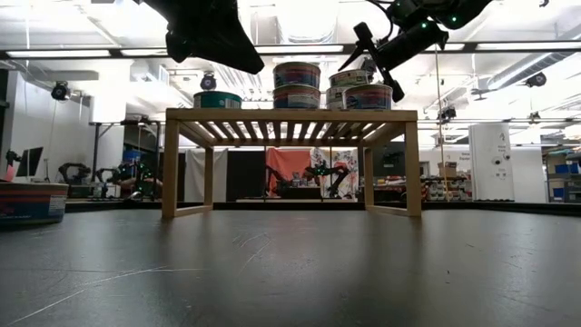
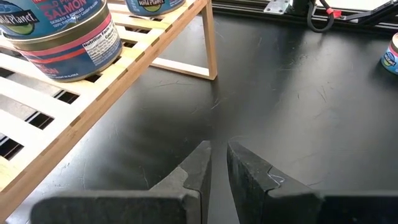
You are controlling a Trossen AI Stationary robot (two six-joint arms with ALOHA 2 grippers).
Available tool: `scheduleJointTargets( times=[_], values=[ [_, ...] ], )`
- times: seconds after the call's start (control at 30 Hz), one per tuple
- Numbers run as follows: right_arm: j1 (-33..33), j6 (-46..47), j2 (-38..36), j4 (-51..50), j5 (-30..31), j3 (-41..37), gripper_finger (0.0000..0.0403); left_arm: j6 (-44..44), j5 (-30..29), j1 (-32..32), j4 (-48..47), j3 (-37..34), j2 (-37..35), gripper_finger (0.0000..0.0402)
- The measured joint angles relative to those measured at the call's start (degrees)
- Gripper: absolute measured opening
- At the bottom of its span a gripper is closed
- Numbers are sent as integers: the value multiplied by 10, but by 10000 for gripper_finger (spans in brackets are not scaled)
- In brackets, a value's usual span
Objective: Stack canned seafood by type on shelf
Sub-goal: Stack the green white tuna can on top of the green white tuna can on the shelf
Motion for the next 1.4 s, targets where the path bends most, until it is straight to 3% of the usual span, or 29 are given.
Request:
scheduleJointTargets(
  times=[0.2,0.47,0.7,0.83,1.0,1.13,1.27,1.4],
  values=[
    [0,-1,0,2,0,0,302,0,0,2,0,0,0,36],
    [0,-5,0,5,4,0,321,0,0,2,-2,4,0,36],
    [0,-3,0,6,4,0,331,30,1,11,-209,135,0,36],
    [0,2,0,6,4,0,326,88,2,35,-244,196,-12,36],
    [0,2,0,5,5,0,316,202,31,86,-154,207,-56,36],
    [0,2,0,4,5,0,308,282,159,160,-2,192,-92,36],
    [0,2,0,4,5,0,307,287,242,256,107,190,-85,36],
    [0,2,0,4,4,0,314,275,292,326,137,201,-43,36]
  ],
)
